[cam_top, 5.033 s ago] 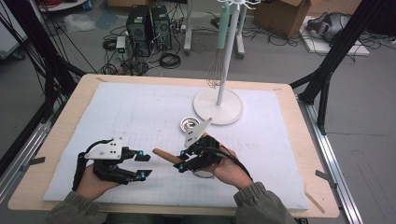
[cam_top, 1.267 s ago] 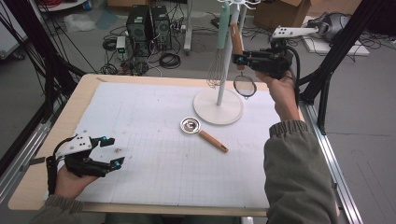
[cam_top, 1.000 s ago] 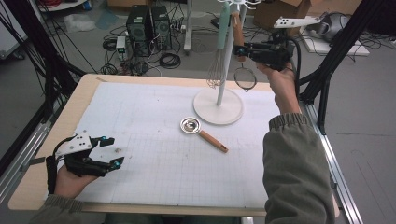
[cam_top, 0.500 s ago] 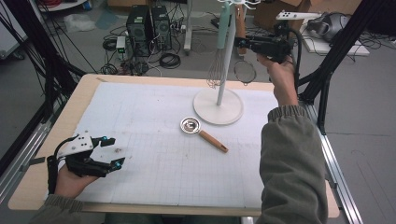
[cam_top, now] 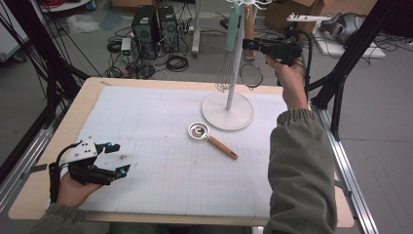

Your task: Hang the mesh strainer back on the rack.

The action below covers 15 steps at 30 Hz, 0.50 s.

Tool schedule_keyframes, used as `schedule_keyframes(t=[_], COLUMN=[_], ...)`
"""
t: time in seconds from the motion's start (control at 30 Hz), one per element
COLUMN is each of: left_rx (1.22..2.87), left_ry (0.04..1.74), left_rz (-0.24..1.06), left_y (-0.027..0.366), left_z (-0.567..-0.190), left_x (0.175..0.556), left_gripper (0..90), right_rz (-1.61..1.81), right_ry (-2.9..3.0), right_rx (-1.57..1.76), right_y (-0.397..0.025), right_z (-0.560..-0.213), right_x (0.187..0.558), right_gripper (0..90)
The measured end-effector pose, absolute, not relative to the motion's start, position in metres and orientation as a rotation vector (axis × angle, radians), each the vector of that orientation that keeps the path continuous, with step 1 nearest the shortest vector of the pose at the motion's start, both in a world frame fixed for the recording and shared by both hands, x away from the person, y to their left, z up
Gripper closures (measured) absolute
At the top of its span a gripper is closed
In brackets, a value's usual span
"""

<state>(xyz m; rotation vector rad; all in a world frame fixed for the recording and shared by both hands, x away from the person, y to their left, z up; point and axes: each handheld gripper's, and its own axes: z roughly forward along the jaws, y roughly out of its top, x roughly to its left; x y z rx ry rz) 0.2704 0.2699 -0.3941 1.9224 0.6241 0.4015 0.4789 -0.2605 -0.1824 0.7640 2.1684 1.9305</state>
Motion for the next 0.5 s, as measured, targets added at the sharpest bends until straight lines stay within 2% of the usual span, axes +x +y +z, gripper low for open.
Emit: schedule_keyframes(t=[0.5], left_rx=[1.920], left_ry=[0.615], left_rz=[0.403], left_y=[0.271], left_z=[-0.393], left_x=[0.269], left_gripper=[19.4], right_rz=[1.959], right_ry=[2.171], right_rx=[0.803], right_y=[-0.250], right_z=[-0.188], right_x=[0.485], right_gripper=[72.3])
